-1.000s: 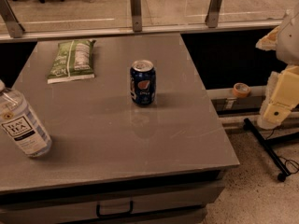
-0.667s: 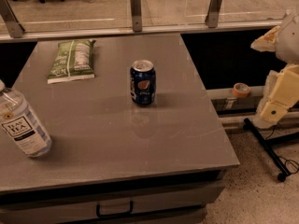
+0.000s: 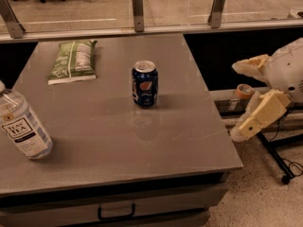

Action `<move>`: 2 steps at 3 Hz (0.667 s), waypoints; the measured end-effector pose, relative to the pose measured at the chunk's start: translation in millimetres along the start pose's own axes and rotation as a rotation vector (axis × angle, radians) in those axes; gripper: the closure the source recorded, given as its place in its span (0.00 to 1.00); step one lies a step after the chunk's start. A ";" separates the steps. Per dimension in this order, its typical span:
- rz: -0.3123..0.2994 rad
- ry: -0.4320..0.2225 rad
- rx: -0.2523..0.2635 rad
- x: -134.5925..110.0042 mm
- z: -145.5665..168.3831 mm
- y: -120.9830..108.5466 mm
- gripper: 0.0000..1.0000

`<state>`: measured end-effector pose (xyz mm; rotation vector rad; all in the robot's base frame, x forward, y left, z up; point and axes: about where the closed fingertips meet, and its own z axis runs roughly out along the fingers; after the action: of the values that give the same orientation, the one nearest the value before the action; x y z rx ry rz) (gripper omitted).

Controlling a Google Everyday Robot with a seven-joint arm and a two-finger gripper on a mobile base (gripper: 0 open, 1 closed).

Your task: Move blue plastic bottle near green jalapeno chip bag

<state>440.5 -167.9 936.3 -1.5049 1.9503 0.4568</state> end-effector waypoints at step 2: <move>-0.031 -0.334 -0.097 -73.6 26.9 35.1 0.00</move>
Offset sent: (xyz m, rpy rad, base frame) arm -0.0051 0.0410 -0.0010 0.1885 -0.0316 0.0599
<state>425.5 -87.1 961.4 -1.4116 1.6622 0.7469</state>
